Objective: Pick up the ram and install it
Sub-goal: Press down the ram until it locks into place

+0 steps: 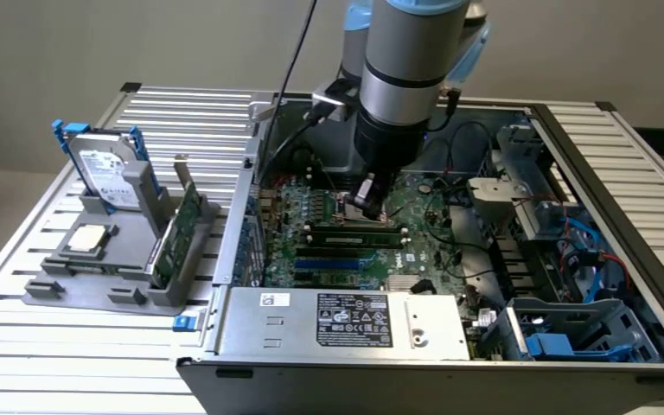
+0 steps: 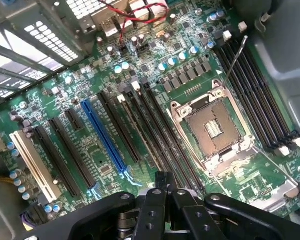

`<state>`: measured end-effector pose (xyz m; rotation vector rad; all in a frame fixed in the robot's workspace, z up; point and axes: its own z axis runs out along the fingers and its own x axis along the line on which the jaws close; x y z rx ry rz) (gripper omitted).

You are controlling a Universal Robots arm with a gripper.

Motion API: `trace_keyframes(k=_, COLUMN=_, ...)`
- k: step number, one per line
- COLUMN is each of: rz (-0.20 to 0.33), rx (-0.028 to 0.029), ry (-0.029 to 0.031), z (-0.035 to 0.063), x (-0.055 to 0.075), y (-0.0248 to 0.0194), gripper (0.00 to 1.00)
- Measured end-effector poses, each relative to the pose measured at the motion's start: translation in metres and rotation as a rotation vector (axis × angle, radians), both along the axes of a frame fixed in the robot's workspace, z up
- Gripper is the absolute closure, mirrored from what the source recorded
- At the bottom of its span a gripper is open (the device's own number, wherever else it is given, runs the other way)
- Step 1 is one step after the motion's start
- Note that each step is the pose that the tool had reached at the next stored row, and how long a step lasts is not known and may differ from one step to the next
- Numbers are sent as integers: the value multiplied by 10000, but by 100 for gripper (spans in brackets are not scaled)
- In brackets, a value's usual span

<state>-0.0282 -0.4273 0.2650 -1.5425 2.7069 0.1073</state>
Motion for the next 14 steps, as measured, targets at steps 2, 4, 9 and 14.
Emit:
trace_keyframes(k=2, rz=-279, rx=-3, ry=6, z=0, x=0, y=0, gripper=89)
trace_keyframes(k=4, rz=-566, rx=-7, ry=12, z=0, x=0, y=0, gripper=89)
trace_keyframes(k=9, rz=-1267, rx=-17, ry=28, z=0, x=0, y=0, gripper=89)
trace_keyframes(k=14, rz=-1907, rx=-54, ry=62, z=0, x=0, y=0, gripper=89)
